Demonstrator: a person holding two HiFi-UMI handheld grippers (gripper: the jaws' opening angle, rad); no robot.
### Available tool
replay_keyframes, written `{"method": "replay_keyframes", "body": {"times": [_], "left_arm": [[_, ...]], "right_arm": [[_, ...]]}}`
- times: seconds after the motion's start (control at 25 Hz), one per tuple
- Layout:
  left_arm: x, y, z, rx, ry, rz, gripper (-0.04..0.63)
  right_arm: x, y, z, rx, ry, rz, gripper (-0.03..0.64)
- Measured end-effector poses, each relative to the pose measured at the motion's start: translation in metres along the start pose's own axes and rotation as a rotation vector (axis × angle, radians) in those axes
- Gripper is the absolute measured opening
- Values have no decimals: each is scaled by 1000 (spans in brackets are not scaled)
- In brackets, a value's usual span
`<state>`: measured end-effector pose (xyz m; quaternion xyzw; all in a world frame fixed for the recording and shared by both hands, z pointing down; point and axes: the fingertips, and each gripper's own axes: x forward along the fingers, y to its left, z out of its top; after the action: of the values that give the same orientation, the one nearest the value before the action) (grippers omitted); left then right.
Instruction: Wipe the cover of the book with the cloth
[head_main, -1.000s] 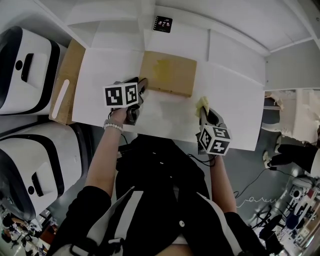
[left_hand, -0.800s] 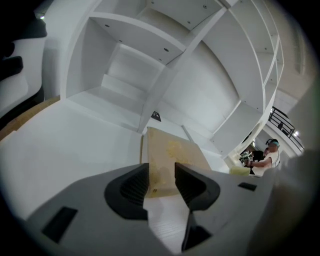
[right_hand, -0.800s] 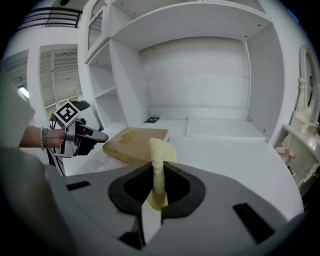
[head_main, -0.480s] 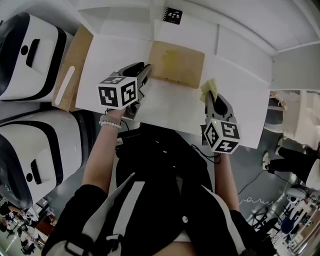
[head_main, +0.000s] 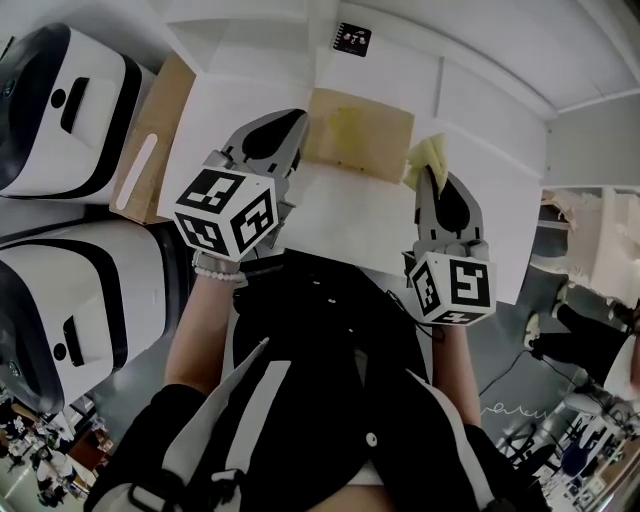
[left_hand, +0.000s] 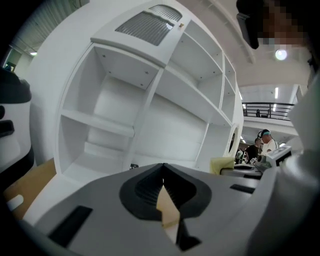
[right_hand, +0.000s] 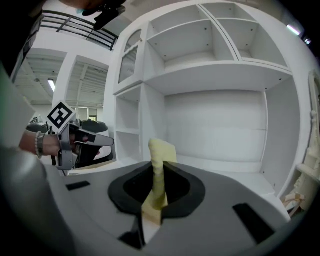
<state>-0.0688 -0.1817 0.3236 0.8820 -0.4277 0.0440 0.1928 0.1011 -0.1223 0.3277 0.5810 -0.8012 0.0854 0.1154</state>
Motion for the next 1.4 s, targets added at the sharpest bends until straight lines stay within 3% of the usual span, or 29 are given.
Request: {"method": "replay_keyframes", "body": {"times": [0.48,1.4], "left_arm": [[-23,-48,52,228,-101,-22,2],[-21,-61,55,223,-96,-36,2]], "right_arm": [[-4,13,43,-4,-96,34,38],[1,18,47,0,-94,57,38]]}}
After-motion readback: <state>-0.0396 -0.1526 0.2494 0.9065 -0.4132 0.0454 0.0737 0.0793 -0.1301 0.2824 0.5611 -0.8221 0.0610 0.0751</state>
